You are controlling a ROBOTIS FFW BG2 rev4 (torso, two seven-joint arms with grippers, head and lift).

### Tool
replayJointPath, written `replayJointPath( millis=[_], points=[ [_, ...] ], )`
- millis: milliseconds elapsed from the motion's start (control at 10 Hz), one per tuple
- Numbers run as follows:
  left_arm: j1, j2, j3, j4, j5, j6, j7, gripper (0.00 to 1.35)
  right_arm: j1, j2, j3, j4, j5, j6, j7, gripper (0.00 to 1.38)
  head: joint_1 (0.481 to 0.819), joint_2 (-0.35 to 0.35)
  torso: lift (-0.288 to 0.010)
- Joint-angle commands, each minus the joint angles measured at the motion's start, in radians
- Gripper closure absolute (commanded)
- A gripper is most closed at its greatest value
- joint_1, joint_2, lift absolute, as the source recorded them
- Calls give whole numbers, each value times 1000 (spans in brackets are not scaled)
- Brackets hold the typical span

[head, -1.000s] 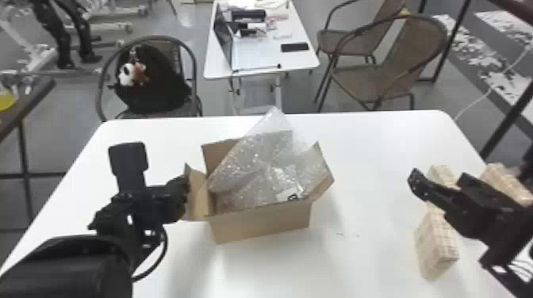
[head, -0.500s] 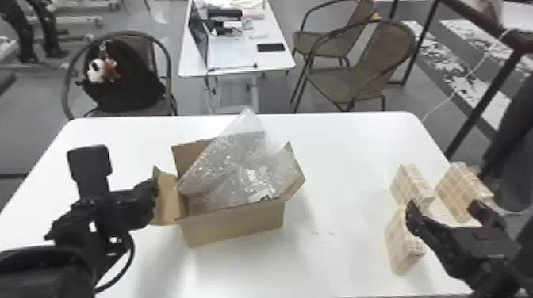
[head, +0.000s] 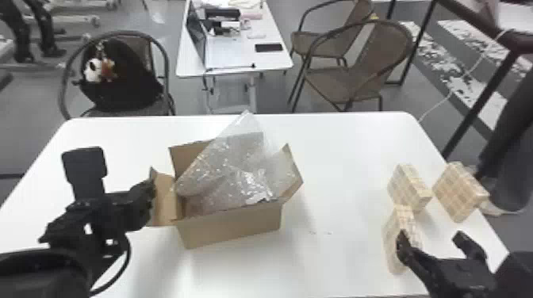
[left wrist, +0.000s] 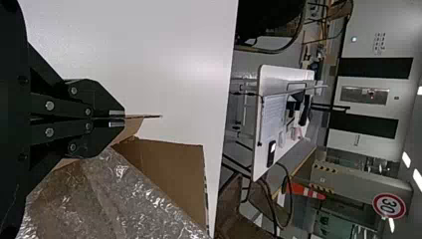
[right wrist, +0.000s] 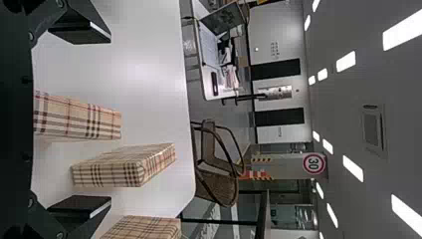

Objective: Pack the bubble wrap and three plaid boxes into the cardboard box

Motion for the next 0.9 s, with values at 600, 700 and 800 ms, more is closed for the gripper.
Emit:
replayJointPath(
  millis=[600, 700, 800],
  points=[
    [10, -6, 1, 2, 1, -11, -4, 1216, -65, -48, 1, 210, 48, -34, 2, 300, 695, -22, -92],
    [10, -6, -1, 2, 1, -12, -4, 1216, -84, -48, 6, 233, 48, -43, 2, 314, 695, -29, -92],
    [11, -6, -1, 2, 1, -12, -4, 1216, -104, -48, 10, 255, 45, -46, 6, 499, 695, -34, -92]
  ],
)
